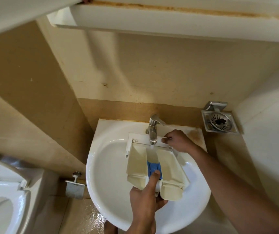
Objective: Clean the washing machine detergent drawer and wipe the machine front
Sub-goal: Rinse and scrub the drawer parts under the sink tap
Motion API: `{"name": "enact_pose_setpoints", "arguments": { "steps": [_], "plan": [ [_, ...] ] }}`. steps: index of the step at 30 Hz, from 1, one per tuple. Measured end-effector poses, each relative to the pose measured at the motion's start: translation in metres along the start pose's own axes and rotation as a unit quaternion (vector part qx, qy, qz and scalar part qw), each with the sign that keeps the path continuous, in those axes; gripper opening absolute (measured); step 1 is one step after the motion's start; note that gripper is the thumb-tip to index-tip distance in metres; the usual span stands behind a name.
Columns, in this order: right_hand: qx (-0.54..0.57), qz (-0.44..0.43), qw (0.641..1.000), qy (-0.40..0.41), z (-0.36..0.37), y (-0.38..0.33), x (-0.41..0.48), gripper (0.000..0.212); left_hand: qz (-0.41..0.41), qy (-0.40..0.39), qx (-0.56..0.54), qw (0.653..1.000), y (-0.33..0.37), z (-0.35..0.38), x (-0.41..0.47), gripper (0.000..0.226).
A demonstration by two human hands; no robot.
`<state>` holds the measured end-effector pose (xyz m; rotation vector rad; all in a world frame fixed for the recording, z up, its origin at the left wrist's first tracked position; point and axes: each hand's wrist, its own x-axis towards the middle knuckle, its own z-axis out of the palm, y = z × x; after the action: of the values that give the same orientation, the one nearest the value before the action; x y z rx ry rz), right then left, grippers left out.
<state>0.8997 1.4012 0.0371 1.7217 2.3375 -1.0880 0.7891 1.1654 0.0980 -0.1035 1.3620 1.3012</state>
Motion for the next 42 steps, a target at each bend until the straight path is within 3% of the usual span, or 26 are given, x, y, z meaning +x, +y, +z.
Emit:
{"name": "enact_pose_setpoints", "arguments": {
  "steps": [4,7,9,11,19,21,24,27,30,34,38,42],
  "plan": [
    [0.007,0.014,1.000,0.007,0.002,-0.004,-0.007,0.039,0.007,-0.007,0.003,1.000,-0.003,-0.008,0.003,0.030],
    [0.035,0.008,0.999,0.023,-0.001,-0.011,-0.013,0.010,0.013,-0.018,0.004,1.000,-0.005,-0.013,0.005,0.030],
    [0.075,0.013,0.995,0.071,-0.005,-0.022,-0.018,0.024,0.013,-0.022,0.005,1.000,-0.005,-0.014,0.005,0.031],
    [0.099,0.014,0.987,0.128,-0.012,-0.036,-0.023,0.021,0.011,-0.023,0.003,1.000,-0.006,-0.013,0.006,0.033],
    [-0.040,0.021,0.986,0.161,0.007,-0.102,-0.042,0.005,0.006,-0.013,0.008,1.000,-0.007,-0.010,0.006,0.029],
    [-0.044,0.023,0.986,0.159,0.009,-0.108,-0.041,0.018,0.008,-0.013,0.019,1.000,-0.006,-0.012,0.006,0.027],
    [0.001,0.011,0.994,0.112,-0.009,-0.094,-0.046,0.020,0.003,-0.018,0.044,0.999,0.000,-0.020,0.008,0.027],
    [0.002,0.031,0.991,0.128,-0.012,-0.060,-0.062,0.035,-0.017,-0.037,0.078,0.996,0.012,-0.040,0.010,0.033],
    [-0.004,0.066,0.991,0.119,0.003,-0.024,-0.077,0.032,-0.033,-0.061,0.120,0.990,0.028,-0.066,0.013,0.040],
    [0.074,0.100,0.991,0.057,0.022,-0.008,-0.098,0.042,-0.069,-0.103,0.193,0.973,0.045,-0.100,0.022,0.054],
    [0.099,0.112,0.989,-0.007,0.033,-0.025,-0.124,0.043,-0.142,-0.192,0.262,0.935,0.065,-0.123,0.038,0.075],
    [0.051,0.139,0.988,0.036,0.043,-0.033,-0.162,0.043,-0.175,-0.273,0.309,0.894,0.083,-0.130,0.067,0.082]
  ]
}}
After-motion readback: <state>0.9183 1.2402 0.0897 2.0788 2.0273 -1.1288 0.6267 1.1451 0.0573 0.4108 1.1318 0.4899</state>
